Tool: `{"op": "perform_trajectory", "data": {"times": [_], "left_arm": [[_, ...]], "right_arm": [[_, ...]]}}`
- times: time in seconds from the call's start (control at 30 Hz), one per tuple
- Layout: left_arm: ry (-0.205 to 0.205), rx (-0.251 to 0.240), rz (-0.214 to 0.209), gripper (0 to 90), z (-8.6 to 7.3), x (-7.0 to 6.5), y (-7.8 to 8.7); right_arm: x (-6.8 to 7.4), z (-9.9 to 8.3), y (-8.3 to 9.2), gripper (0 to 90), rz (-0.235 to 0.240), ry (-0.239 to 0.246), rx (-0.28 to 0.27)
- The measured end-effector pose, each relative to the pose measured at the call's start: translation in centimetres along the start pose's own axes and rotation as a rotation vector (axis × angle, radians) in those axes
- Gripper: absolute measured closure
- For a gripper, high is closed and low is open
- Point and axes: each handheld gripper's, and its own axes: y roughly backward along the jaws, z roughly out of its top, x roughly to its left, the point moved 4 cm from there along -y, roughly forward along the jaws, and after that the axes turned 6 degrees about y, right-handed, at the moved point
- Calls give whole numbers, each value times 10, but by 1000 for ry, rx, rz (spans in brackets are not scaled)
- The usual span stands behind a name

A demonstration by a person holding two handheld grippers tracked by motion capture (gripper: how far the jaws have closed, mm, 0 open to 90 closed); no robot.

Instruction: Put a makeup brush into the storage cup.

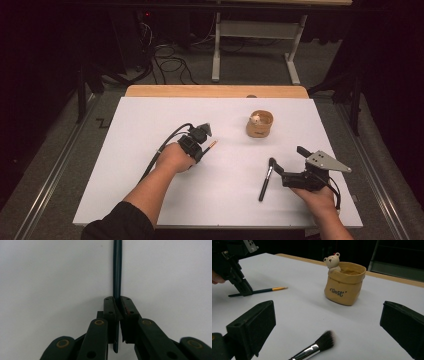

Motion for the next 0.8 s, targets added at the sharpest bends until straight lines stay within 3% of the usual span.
{"op": "perform_trajectory", "data": {"times": [0.8], "left_arm": [[-16,-26,-1,839,-1,0,3]], "right_arm": [[0,0,1,8,0,-5,-3]]}}
